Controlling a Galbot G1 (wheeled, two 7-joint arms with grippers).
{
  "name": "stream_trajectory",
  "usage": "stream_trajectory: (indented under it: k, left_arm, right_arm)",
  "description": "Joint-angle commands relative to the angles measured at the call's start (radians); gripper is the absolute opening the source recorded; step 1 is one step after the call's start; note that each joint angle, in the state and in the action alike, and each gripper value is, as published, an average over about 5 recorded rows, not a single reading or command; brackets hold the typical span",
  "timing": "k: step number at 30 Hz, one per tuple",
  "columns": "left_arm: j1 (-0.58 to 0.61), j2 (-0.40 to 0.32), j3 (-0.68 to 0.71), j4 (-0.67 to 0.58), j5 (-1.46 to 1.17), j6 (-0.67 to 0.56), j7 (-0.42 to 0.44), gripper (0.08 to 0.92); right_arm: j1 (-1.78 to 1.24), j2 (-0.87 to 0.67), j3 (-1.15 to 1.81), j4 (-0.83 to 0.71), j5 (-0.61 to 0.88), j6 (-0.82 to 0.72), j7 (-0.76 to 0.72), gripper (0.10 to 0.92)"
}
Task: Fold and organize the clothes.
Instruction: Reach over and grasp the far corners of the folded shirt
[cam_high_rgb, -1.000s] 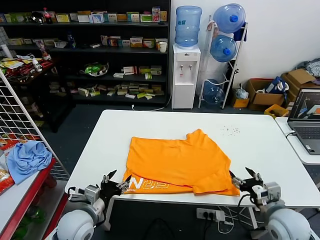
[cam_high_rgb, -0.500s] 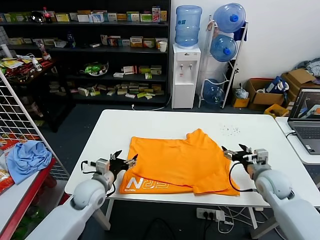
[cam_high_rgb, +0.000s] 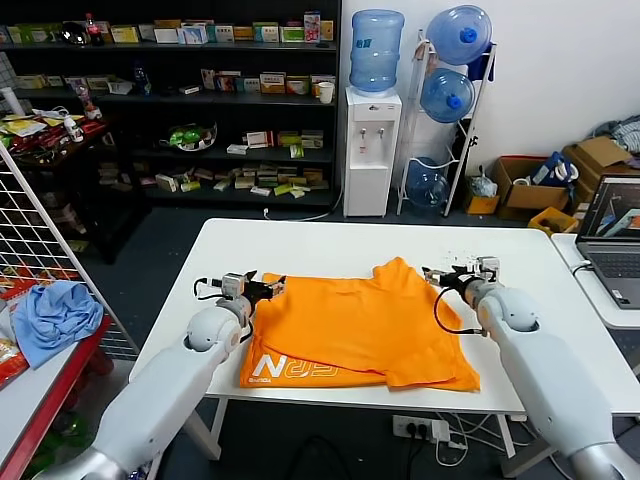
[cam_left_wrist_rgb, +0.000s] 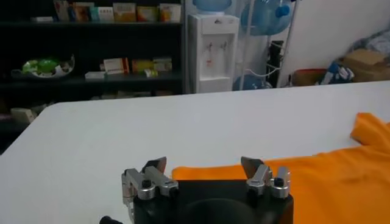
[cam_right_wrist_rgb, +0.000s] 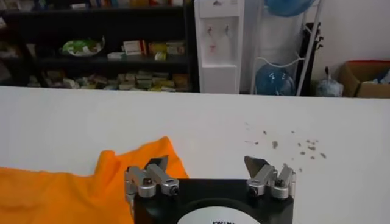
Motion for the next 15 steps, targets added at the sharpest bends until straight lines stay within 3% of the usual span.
stream_trajectory:
  k: [1,8,15]
  left_arm:
    - [-0.110,-0.100,0.025,0.264,0.068,-0.008,0.018,0.823]
    - [-0.098,-0.106,0.013,0.270,0.073,-0.001,0.022,0.817]
    - [-0.087,-0.101,0.000,0.269,0.080,-0.001,0.025,0.646]
  right_arm:
    - [0.104,0.107,-0.017,-0.210,-0.092,0.012,-0.102,0.816]
    - [0.114,0.147,-0.001,-0.280,-0.172,0.101,-0.126,0.662]
    - [0.107,0.153,0.002,-0.283,-0.191,0.143,-0.127,0.471]
